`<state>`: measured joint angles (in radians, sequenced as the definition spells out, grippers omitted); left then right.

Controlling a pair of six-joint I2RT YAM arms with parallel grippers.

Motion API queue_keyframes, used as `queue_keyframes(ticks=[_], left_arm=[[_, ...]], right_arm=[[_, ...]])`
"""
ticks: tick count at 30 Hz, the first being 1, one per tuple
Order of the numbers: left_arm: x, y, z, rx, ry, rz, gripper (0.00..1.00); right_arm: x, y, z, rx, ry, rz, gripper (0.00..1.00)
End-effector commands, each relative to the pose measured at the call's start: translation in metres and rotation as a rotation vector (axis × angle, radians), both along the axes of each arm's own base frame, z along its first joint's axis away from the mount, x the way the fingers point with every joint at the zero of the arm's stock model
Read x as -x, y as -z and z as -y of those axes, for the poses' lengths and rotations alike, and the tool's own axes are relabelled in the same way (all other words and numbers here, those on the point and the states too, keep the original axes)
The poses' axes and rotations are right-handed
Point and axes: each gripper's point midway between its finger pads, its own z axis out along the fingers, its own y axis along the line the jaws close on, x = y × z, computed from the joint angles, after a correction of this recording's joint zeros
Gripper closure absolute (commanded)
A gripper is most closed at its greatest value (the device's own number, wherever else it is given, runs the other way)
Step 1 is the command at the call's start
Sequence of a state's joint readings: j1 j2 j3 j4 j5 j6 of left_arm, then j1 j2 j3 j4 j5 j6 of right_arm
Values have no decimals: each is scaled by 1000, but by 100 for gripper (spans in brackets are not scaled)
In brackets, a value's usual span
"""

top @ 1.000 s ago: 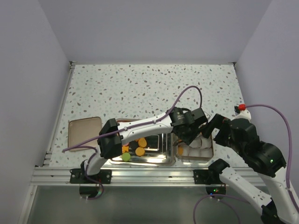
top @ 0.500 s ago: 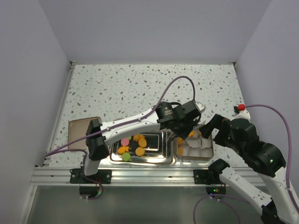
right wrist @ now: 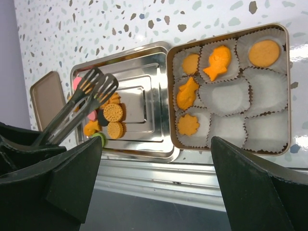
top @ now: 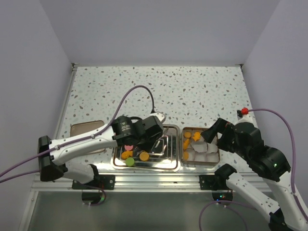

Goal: Pack the cookies

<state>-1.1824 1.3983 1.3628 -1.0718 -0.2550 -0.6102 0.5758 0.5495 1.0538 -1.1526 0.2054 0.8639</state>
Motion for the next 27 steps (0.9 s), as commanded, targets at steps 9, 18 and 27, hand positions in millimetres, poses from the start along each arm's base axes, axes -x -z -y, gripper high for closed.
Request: queue_keyframes(ticks=[9,18,27], left_arm=[[30,15,-76,-26,-150,-48,50],[47,22,-94,-74,-129,-114,52],[65,33,-98,-60,-94,-193,53]], right_arm=[[-9,1,-31,-127,-50,-12,1],[-10,5,-38,-146,-65,-29,1],[-9,9,-38,-160,-57,-35,1]])
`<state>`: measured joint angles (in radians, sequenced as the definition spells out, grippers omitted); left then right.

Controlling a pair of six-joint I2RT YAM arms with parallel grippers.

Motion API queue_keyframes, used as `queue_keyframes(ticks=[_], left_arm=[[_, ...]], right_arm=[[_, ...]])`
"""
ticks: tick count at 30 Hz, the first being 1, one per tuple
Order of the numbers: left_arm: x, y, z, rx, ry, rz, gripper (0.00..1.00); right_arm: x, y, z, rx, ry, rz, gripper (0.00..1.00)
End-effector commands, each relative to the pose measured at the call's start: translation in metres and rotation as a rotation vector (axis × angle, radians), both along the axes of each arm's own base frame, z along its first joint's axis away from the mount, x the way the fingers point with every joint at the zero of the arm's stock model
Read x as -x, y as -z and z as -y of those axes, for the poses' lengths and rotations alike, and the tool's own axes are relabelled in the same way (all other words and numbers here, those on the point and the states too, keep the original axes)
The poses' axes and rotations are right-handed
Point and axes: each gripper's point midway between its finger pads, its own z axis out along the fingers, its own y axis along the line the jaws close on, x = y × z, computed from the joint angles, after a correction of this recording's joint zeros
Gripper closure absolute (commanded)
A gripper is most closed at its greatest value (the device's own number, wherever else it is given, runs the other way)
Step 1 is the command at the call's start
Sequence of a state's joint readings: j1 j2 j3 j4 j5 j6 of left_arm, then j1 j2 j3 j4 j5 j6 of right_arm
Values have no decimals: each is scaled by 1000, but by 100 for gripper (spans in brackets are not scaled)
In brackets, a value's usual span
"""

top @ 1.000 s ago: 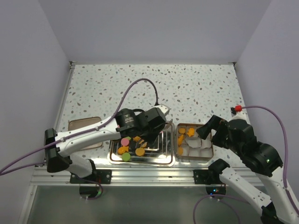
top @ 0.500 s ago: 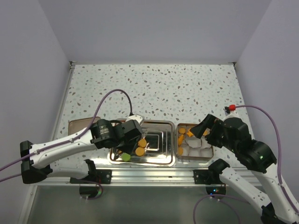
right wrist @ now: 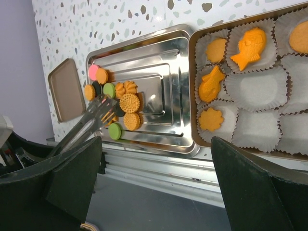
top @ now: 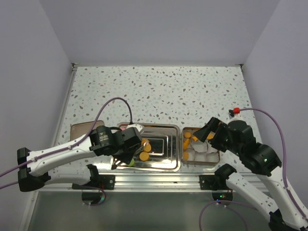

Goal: Pack the cookies

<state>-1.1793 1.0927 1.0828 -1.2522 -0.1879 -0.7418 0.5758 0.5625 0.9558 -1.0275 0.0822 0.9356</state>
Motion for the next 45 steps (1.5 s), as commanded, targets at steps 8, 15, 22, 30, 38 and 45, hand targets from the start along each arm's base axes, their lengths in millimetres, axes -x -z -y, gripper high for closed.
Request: queue_keyframes(ticks=[8,15,22,30,38,45], left_arm=[[14,16,5,20,9,-81,53],[9,18,14,33,10,-69,53],[7,26,17,10,15,-71,53],[4,31,22,2,19,-70,59],[-7,19,33,13,24,-30,85],[-27,-26,60,101,40,65,92]], right_arm=[[2,-5,1,-30,12,20,1],[5,-5,5,-28,21,22,1],[4,-6,6,-23,24,28,1],[3,-7,7,-10,26,35,1],[3,-8,9,-1,29,42,1],[1,-17,9,4,22,58,1]])
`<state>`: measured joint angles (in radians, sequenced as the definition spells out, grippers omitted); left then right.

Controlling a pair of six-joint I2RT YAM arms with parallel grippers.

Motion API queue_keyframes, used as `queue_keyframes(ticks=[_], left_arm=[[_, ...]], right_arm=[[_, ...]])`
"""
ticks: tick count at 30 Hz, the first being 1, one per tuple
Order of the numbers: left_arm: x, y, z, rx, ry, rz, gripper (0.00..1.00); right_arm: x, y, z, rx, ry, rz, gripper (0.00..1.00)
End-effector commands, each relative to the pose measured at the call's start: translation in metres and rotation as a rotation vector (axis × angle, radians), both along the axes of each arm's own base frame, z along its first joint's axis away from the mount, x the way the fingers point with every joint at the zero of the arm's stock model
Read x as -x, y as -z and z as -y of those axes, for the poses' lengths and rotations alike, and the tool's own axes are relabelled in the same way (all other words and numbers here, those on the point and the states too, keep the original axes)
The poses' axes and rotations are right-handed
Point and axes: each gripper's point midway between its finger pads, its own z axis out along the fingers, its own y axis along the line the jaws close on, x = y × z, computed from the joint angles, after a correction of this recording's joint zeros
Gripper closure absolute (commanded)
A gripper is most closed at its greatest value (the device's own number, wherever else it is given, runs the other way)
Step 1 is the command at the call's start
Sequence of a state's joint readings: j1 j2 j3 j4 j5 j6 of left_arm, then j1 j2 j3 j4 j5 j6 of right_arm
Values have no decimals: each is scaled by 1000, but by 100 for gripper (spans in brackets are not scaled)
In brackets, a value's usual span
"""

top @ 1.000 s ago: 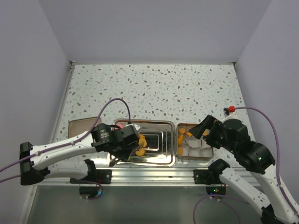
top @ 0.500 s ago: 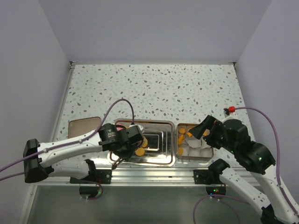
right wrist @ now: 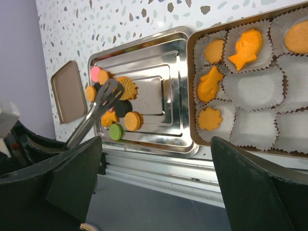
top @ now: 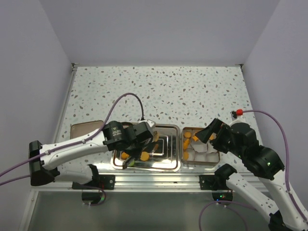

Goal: Pack the cookies

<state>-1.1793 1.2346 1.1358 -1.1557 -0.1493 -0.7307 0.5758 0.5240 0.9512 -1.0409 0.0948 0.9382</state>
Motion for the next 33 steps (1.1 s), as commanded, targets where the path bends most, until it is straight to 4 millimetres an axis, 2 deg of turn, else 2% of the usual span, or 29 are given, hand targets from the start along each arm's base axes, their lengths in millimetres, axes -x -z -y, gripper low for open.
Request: queue_keyframes(ticks=[1,5,7,8,9,11,12,14,15,18,23,26,28,33], left_arm=[[-21,-38,25,95,16,104,92],[-34,-63,55,146,59,138,92],[-36,-67,69,168,82,133,92],[-38,-67,78,168,99,132,92],[-38,-69,88,189,117,132,92],[-39,-66,104,192,145,128,92],[-37,-67,114,212,164,127,92],[-35,-61,130,212,195,118,92],[-32,-61,139,226,218,117,92],[-27,-55,160,225,256,105,93],[-15,-47,185,240,307,81,93],[-9,-43,196,251,323,70,93],[-6,-39,198,248,328,63,93],[-6,-26,202,233,334,53,89]], right_arm=[[-4,-16,4,13,12,41,1],[-5,-26,9,30,26,56,1],[-5,-38,14,43,36,76,1],[-4,-40,19,65,48,74,1],[-5,-55,25,72,65,110,1],[-5,-63,31,93,87,119,1],[-4,-79,35,81,100,152,1],[-3,-89,35,67,102,161,1],[0,-101,36,45,103,184,1],[6,-114,32,-4,91,179,1],[20,-114,25,-79,67,129,1],[23,-98,22,-95,63,105,1],[24,-94,25,-94,70,113,1],[16,-105,35,-23,88,169,1]])
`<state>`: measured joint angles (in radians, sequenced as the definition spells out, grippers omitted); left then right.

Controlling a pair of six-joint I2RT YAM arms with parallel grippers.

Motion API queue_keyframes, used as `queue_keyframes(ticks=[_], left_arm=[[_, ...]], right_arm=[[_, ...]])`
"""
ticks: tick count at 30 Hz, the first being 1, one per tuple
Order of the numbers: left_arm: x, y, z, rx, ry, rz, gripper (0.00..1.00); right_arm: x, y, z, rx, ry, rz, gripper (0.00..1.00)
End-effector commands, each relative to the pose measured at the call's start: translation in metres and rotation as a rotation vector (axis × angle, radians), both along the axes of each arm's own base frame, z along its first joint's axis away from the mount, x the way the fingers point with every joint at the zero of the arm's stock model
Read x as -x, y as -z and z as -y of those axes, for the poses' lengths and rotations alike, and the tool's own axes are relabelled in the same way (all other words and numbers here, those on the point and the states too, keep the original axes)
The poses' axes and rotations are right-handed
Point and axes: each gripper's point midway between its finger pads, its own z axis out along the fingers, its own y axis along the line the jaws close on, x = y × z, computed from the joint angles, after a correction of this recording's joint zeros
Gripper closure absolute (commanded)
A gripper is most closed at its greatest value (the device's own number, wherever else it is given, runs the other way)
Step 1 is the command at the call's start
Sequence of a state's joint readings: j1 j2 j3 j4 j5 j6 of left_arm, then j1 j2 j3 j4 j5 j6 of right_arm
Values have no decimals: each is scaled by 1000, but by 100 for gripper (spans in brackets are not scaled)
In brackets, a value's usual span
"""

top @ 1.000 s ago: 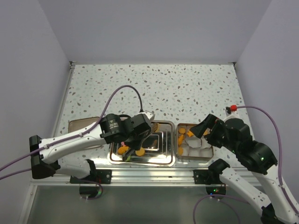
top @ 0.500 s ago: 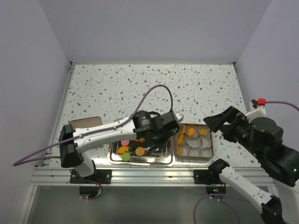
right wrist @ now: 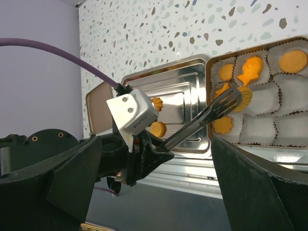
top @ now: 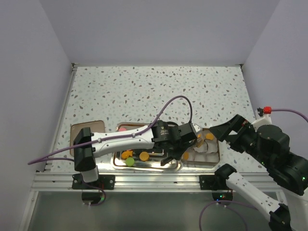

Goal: Pack the cookies

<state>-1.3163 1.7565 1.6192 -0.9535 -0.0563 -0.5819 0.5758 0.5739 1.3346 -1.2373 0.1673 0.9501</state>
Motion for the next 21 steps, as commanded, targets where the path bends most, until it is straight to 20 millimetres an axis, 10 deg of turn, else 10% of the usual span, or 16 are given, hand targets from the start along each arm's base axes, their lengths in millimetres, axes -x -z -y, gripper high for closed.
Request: queue_keyframes(ticks=[1,21], left_arm=[[-3,-9,22,79,26,18,87],[-8,-5,19,75,-18,39,58]], right_arm=[[-8,-9,4,39,18,29,1],[-20,21,-29,-11,-67,-50,1]])
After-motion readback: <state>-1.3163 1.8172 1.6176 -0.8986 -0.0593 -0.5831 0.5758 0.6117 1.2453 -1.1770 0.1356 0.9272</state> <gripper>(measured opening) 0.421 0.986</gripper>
